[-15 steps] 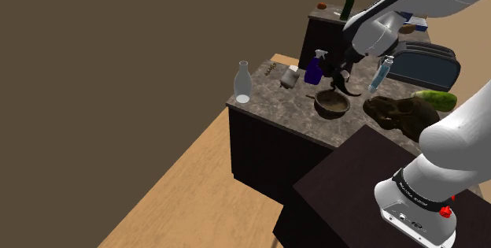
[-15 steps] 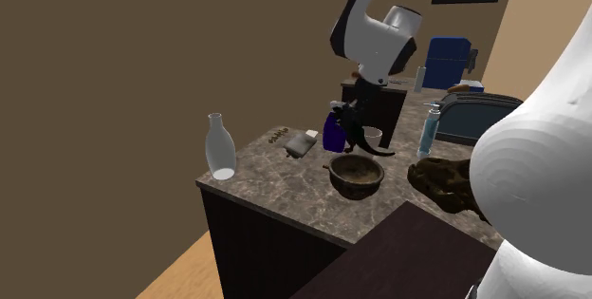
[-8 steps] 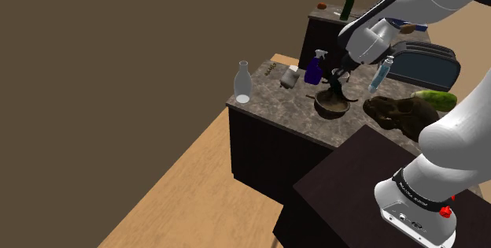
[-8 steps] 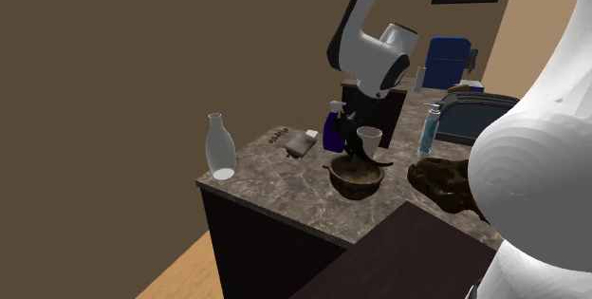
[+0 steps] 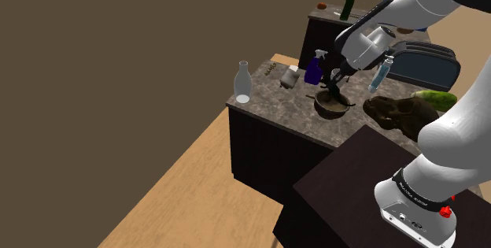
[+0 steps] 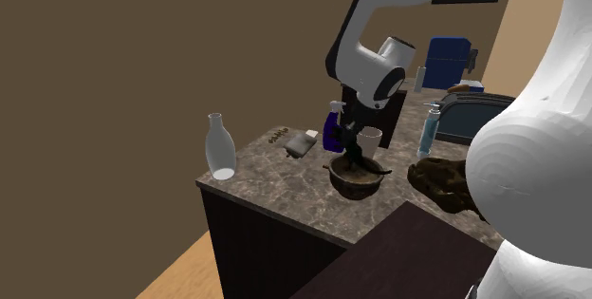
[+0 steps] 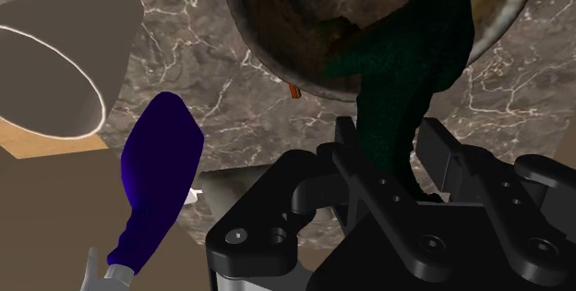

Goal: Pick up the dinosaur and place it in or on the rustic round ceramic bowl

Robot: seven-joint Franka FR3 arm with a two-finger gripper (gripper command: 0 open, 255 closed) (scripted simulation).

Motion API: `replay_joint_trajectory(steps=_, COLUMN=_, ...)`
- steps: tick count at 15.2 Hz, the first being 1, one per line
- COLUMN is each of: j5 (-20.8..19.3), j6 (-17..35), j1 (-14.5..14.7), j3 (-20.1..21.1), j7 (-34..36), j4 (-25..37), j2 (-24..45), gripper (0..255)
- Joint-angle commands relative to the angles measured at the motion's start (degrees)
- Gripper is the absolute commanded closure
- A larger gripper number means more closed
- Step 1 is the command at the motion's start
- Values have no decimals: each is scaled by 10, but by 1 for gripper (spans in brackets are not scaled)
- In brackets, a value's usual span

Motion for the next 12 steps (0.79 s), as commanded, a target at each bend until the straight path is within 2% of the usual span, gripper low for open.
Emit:
replay_joint_trajectory(steps=1, j5=2, j6=1, j1=-1, j3=1, j7=-2, j4=0, j2=1, gripper=255)
replay_joint_trajectory(steps=5, j5=2, j6=1, j1=-1, j3=1, j7=-2, j4=0, j2=1, gripper=255)
replay_joint_trajectory(steps=6, j5=1, j6=1, j1=-1, j3=1, j7=-2, j4=0, j2=0, gripper=0)
replay_joint_trajectory(steps=11, j5=1, j6=1, j1=-1, j3=1, j7=-2, j4=0, j2=0, gripper=0)
replay_joint_trajectory(steps=12, j5=-15, j6=-11, j1=4, j3=-9, j7=13, j4=-12, j2=-22, gripper=0)
